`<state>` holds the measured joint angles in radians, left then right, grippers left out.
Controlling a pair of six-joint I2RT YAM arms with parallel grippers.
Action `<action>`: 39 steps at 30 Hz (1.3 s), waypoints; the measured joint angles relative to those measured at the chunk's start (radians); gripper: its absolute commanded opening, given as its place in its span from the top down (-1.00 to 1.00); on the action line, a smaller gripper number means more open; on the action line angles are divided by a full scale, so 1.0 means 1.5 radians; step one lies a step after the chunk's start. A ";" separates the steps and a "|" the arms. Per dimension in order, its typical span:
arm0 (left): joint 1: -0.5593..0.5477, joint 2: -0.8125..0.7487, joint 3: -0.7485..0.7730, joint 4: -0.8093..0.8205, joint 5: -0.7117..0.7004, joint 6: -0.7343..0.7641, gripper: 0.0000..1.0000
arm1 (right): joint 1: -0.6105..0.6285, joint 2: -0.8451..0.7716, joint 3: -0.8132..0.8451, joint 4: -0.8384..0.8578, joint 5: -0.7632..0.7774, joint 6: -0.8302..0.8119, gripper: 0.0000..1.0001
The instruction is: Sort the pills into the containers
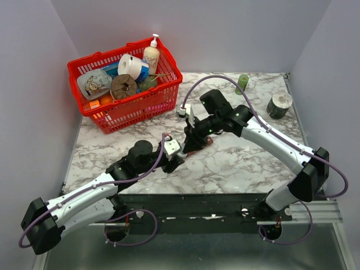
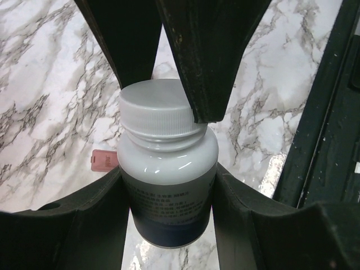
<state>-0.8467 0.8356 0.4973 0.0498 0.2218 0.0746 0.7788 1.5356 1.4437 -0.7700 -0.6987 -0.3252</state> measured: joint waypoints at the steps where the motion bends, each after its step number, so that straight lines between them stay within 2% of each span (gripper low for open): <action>1: 0.000 0.003 0.000 0.004 -0.006 -0.005 1.00 | 0.000 0.002 0.000 0.009 0.004 0.014 0.44; 3: 0.000 0.011 0.000 0.009 -0.018 -0.012 1.00 | -0.001 0.007 0.001 0.021 0.016 0.043 0.39; 4: 0.000 0.014 0.000 0.010 -0.020 -0.014 1.00 | -0.001 0.008 0.001 0.022 0.016 0.044 0.16; 6: 0.000 0.018 0.000 0.009 -0.021 -0.016 1.00 | -0.001 0.013 0.002 0.022 0.017 0.056 -0.06; 7: 0.000 0.019 0.000 0.009 -0.022 -0.016 1.00 | -0.001 0.014 0.002 0.022 0.017 0.060 -0.27; 11: 0.000 0.013 0.016 0.043 -0.006 -0.008 1.00 | 0.003 0.018 0.002 0.001 0.008 0.057 -0.54; 17: 0.001 -0.019 0.023 0.072 0.012 -0.013 1.00 | -0.027 -0.002 0.007 -0.022 -0.040 0.035 -0.75; 25: 0.002 -0.059 0.031 0.078 0.050 -0.021 1.00 | -0.032 -0.053 0.018 -0.059 -0.104 -0.076 -0.97; 30: 0.011 -0.061 0.046 0.051 0.101 -0.030 1.00 | -0.032 -0.093 0.047 -0.111 -0.111 -0.231 -0.99; 34: 0.024 -0.052 0.060 0.043 0.177 -0.043 1.00 | -0.048 -0.134 0.054 -0.155 -0.129 -0.403 -0.99; 37: 0.037 -0.036 0.069 0.043 0.237 -0.063 1.00 | -0.061 -0.123 0.062 -0.215 -0.178 -0.554 -0.98; 39: 0.044 -0.021 0.076 0.042 0.271 -0.076 1.00 | -0.061 -0.105 0.063 -0.241 -0.200 -0.602 -0.94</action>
<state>-0.7803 0.8040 0.6109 0.1135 0.6289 -0.0395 0.6872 1.3785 1.5383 -1.1313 -0.9981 -1.2289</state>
